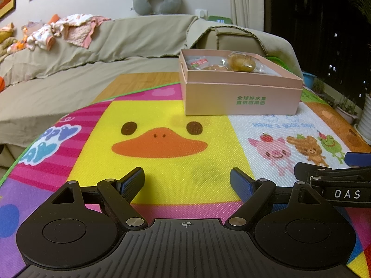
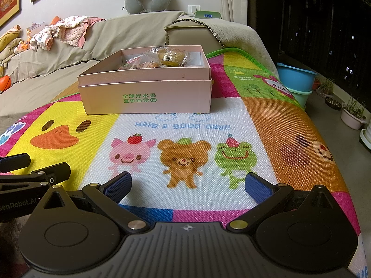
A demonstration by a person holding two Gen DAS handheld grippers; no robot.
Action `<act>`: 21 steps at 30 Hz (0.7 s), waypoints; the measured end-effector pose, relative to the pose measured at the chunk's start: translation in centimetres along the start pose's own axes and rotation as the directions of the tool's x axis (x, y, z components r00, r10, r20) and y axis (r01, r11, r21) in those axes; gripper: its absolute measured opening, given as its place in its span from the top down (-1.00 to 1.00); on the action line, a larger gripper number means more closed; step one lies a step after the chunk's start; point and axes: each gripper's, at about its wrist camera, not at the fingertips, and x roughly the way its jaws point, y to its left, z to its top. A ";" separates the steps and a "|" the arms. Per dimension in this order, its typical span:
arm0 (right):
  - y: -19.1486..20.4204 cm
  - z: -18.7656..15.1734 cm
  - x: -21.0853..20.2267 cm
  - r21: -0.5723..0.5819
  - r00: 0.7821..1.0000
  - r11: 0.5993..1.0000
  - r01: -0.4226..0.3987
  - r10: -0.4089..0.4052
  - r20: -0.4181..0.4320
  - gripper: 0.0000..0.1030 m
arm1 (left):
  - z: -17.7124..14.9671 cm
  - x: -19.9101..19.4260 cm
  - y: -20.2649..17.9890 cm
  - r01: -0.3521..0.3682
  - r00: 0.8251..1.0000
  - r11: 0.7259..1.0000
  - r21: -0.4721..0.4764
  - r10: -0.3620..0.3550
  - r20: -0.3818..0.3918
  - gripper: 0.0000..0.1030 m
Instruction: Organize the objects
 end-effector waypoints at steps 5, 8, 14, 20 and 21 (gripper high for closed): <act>0.0 0.0 0.0 0.000 1.000 1.000 0.000 0.000 0.000 -1.00 | 0.0 0.0 0.0 0.000 1.000 1.000 0.000 0.000 0.000 -0.69; 0.0 0.0 0.0 0.000 1.000 1.000 0.000 0.000 0.000 -1.00 | 0.0 0.0 0.0 -0.002 1.000 1.000 0.002 0.002 -0.001 -0.69; 0.0 0.0 0.0 0.000 1.000 1.000 0.000 0.000 0.000 -1.00 | 0.0 0.0 0.0 -0.005 1.000 1.000 0.007 0.005 -0.001 -0.69; 0.0 0.0 0.0 0.000 1.000 1.000 0.000 0.000 0.000 -1.00 | 0.0 0.0 0.0 -0.004 1.000 1.000 0.005 0.004 -0.001 -0.69; 0.0 0.0 0.0 0.000 1.000 1.000 0.000 0.000 0.000 -1.00 | 0.0 0.0 0.0 -0.005 1.000 1.000 0.007 0.005 -0.001 -0.69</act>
